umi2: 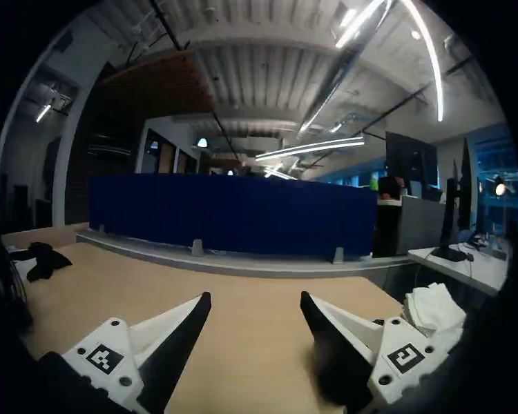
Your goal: Fold towel
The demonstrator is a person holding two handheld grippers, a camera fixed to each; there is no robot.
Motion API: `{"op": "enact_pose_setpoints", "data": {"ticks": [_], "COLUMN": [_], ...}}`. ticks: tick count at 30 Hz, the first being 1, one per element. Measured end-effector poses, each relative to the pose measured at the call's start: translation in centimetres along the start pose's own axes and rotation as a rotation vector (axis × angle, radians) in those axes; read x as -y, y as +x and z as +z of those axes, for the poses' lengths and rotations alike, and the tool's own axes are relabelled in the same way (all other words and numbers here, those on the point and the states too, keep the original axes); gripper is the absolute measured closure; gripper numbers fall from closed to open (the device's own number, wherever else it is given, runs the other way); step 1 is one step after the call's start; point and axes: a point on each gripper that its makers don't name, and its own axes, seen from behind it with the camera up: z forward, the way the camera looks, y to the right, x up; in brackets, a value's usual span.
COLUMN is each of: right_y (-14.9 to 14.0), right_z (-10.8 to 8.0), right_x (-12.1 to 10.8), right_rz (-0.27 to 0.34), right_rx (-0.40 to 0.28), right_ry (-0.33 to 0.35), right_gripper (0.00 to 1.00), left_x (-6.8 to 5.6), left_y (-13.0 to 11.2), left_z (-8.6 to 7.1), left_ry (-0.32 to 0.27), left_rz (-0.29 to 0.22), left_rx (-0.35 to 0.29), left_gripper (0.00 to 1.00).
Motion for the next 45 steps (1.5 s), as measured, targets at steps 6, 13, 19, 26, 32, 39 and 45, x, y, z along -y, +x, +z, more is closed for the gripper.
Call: {"op": "enact_pose_setpoints", "data": {"ticks": [6,13,19,26,32,39,45], "right_y": [-2.7,-4.6,-5.4,-6.0,-6.5,-6.0,-6.1], "right_z": [0.0,0.3,0.1,-0.1,-0.2,-0.9,-1.0], "right_x": [0.0,-0.6,-1.1,-0.9,-0.7,-0.3,0.1], "right_rz": [0.04,0.108,0.101,0.107,0.103,0.088,0.073], "right_rx": [-0.006,-0.005,-0.007,-0.01,-0.015,-0.034,-0.036], "right_ry": [-0.003,-0.03,-0.047,-0.038,-0.04,-0.034,-0.025], "right_gripper": [0.0,0.0,0.0,0.0,0.0,0.0,0.0], "left_x": [0.0,0.0,0.0,0.0,0.1,0.1,0.1], "left_y": [-0.1,-0.1,-0.1,-0.1,-0.1,-0.1,-0.1], "left_z": [0.0,0.0,0.0,0.0,0.0,0.0,0.0], "left_ry": [0.0,0.0,0.0,0.0,0.0,0.0,0.0], "left_rz": [0.0,0.0,0.0,0.0,0.0,0.0,0.0], "left_rx": [0.0,0.0,0.0,0.0,0.0,0.0,0.0], "left_gripper": [0.09,0.09,0.09,0.09,0.09,0.09,0.09]}}
